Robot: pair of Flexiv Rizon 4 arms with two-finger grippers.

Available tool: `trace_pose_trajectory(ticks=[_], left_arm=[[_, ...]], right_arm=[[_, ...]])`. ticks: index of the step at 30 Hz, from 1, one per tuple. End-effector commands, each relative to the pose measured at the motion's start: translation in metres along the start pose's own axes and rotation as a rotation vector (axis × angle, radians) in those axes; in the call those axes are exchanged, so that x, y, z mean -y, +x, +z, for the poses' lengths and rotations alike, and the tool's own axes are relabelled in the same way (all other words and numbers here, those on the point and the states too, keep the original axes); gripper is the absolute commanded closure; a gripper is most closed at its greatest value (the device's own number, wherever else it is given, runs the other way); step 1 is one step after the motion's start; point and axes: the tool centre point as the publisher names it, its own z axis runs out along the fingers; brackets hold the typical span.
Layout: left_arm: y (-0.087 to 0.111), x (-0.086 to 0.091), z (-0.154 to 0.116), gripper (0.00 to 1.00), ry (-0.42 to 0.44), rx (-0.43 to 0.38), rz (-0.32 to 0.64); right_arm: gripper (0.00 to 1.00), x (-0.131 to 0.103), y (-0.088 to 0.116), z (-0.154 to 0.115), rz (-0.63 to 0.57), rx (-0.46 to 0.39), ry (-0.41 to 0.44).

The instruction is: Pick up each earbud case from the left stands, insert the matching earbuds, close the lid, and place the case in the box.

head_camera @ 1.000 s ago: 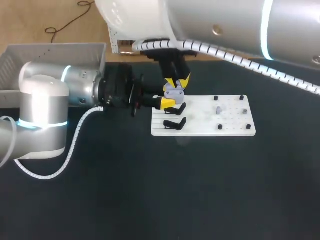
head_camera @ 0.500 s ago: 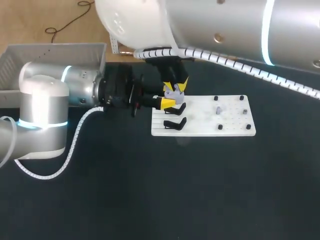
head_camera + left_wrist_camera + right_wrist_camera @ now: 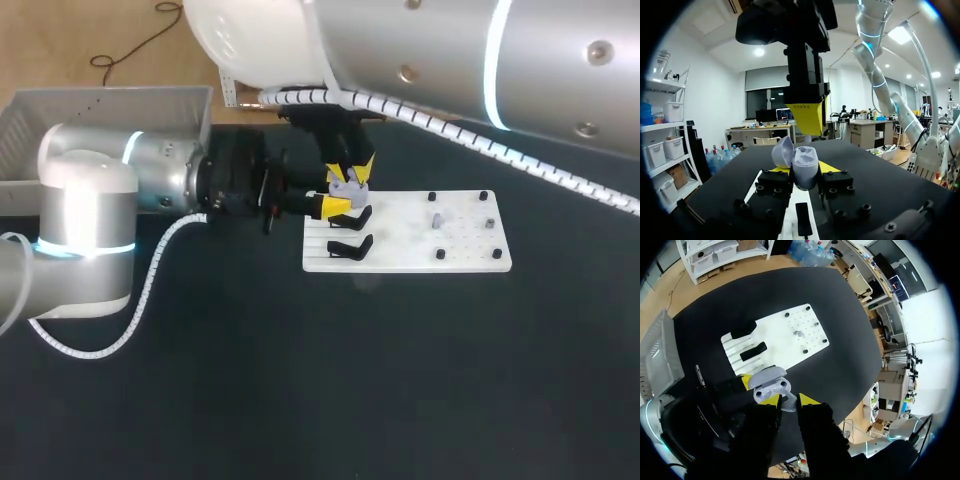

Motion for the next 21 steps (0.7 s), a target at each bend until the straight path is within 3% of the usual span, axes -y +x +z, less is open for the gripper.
trace_pose_trajectory(ticks=[1, 21], left_arm=[[0.000, 0.002, 0.000, 1.00, -0.006, 0.001, 0.002], [0.000, 0.002, 0.000, 1.00, -0.006, 0.001, 0.002]], right_arm=[[1.00, -0.003, -0.003, 0.001, 0.001, -0.010, 0.006], [1.00, -0.003, -0.006, 0.012, 0.002, -0.030, 0.023]])
